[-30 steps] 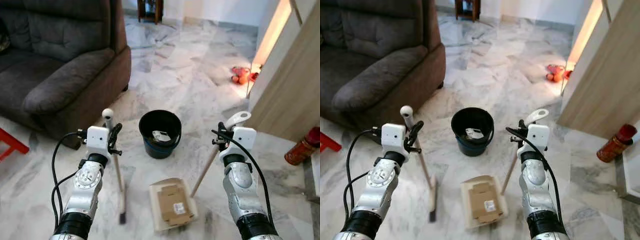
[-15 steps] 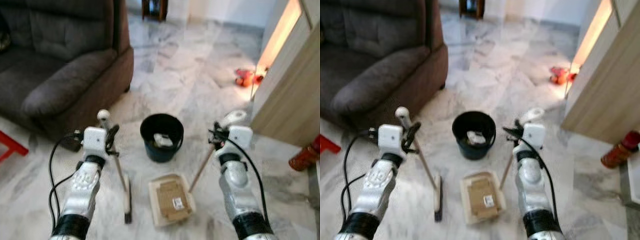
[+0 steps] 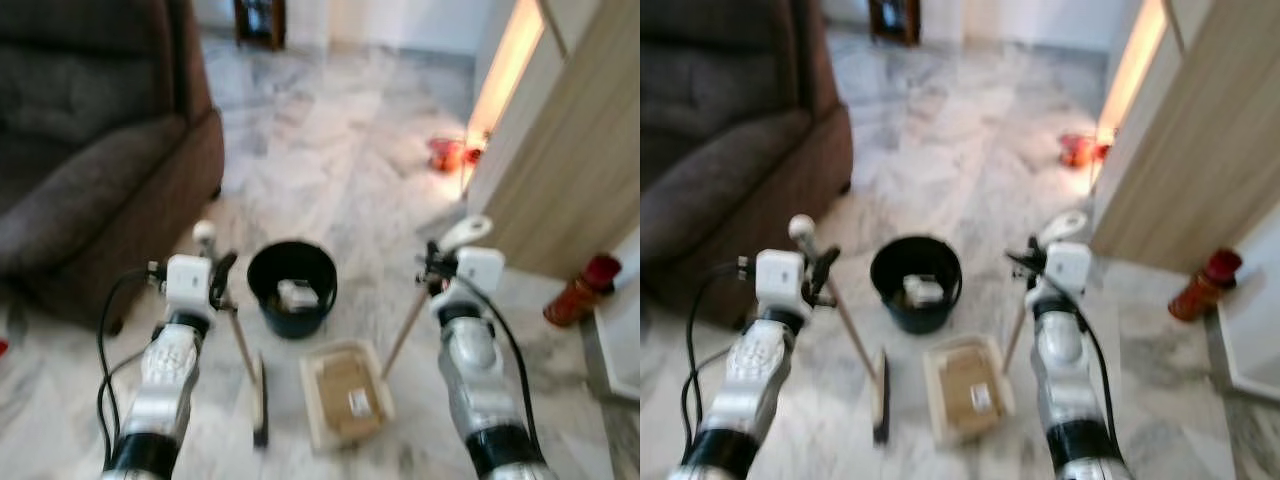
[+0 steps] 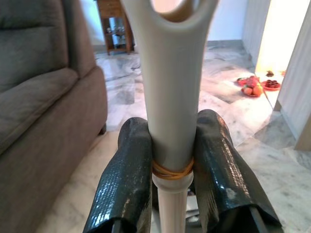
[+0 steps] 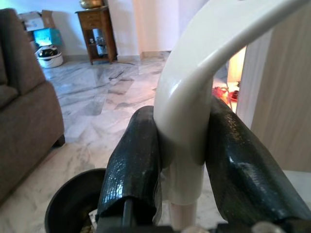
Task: Sweep floor
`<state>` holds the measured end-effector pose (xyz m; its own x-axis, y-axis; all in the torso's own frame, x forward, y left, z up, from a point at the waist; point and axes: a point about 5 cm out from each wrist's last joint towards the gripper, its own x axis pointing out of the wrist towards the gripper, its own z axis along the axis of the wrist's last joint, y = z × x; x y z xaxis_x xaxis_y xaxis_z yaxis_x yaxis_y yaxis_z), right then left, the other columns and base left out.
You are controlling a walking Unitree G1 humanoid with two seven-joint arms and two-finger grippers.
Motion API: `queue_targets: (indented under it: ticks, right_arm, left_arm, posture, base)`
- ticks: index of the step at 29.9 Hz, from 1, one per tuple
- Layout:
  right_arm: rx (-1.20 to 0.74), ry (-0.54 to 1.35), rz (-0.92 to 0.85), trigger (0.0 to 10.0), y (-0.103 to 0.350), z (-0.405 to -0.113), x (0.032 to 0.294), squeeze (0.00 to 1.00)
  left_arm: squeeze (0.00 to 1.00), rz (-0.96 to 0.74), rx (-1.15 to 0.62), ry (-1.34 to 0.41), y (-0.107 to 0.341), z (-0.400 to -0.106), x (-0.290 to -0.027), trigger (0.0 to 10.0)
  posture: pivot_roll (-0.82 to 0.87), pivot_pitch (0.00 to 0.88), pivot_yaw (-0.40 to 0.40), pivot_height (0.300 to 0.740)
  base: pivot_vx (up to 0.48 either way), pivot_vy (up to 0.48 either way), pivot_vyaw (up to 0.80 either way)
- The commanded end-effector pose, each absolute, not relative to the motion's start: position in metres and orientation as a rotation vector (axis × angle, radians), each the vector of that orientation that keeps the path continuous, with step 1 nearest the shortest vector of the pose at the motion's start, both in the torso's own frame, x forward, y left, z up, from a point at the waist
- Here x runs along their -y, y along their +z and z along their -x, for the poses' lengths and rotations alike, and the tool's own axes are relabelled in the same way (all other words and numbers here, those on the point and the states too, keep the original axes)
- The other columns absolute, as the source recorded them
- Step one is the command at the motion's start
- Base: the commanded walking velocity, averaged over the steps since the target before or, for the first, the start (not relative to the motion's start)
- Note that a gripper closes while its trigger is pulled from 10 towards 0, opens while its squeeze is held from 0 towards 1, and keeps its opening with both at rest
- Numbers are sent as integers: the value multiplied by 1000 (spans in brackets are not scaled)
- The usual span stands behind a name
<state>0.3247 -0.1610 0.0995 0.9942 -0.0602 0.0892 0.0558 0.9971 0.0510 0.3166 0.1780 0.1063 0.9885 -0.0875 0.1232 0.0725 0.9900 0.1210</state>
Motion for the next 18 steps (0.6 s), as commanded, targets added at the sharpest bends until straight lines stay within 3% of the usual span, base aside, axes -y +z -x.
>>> queue_targets:
  ticks: [1, 18]
  right_arm:
    - [139, -66, -69, 10000, 109, -326, 163, 0]
    - [184, -77, -59, 10000, 121, -326, 167, 0]
  left_arm:
    - [0, -132, 165, -86, 114, -318, -177, 10000]
    - [0, -129, 164, -91, 113, -318, -176, 10000]
  posture:
    - [-9, 84, 11, 740]
    - [-12, 84, 10, 740]
  base:
    - [0, 0, 0]
    - [0, 0, 0]
